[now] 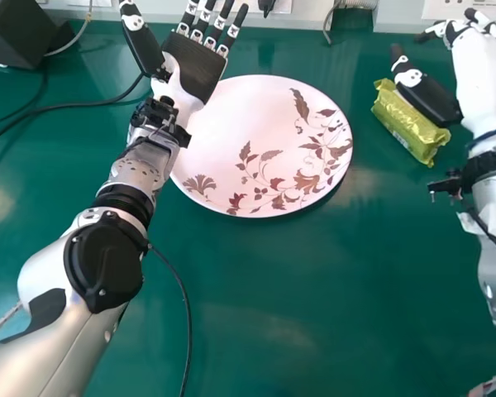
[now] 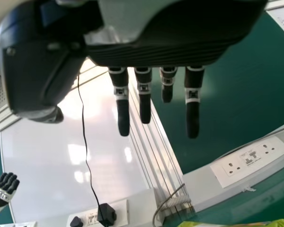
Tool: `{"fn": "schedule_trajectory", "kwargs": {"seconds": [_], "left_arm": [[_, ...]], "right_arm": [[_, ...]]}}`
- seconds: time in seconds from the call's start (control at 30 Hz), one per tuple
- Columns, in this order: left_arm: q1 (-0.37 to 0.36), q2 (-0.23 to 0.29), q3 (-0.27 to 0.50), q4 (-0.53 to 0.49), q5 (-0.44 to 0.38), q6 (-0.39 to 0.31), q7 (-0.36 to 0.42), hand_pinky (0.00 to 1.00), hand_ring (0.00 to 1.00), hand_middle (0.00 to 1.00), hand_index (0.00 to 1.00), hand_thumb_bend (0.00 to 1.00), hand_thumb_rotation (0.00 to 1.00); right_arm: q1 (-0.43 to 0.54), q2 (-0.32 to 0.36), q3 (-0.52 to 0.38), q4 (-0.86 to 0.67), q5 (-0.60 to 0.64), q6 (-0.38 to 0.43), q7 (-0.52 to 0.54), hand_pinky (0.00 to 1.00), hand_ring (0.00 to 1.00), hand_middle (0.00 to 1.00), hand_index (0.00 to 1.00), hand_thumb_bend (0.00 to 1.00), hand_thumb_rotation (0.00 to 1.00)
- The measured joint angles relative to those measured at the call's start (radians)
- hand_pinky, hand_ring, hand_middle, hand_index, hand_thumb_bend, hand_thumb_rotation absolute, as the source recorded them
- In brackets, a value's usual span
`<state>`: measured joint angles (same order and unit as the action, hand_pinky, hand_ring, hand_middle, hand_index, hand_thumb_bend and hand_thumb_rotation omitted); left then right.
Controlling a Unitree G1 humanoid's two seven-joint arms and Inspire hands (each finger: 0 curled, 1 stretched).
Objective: Pick up biscuit and place it in the plate
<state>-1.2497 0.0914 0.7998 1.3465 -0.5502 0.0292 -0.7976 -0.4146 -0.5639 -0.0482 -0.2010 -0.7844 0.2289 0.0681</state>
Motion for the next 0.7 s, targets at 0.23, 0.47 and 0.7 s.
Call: {"fn": "schedule_trajectory", "kwargs": {"seconds": [0.23,0.47,0.7], "left_arm": [[0.000,0.000,0.000,0.000,0.000,0.000,0.000,0.95,0.98,1.00,1.00,1.00,0.60],[0.000,0.000,-0.001,0.000,0.000,-0.005,0.000,0.97,0.97,1.00,1.00,1.00,0.63],[0.000,0.000,-0.001,0.000,0.000,-0.005,0.004,0.98,0.98,1.00,1.00,1.00,0.62]], "right_arm": [[-0.049,-0.024,0.038,0.025,-0.052,0.045,0.051,0.54,0.81,0.87,0.72,0.70,0.21],[-0.093,-0.046,0.090,0.037,-0.121,0.097,0.130,0.54,0.80,0.87,0.73,0.70,0.22],[-0.124,-0.063,0.132,0.064,-0.177,0.123,0.174,0.54,0.83,0.88,0.73,0.71,0.22]]}}
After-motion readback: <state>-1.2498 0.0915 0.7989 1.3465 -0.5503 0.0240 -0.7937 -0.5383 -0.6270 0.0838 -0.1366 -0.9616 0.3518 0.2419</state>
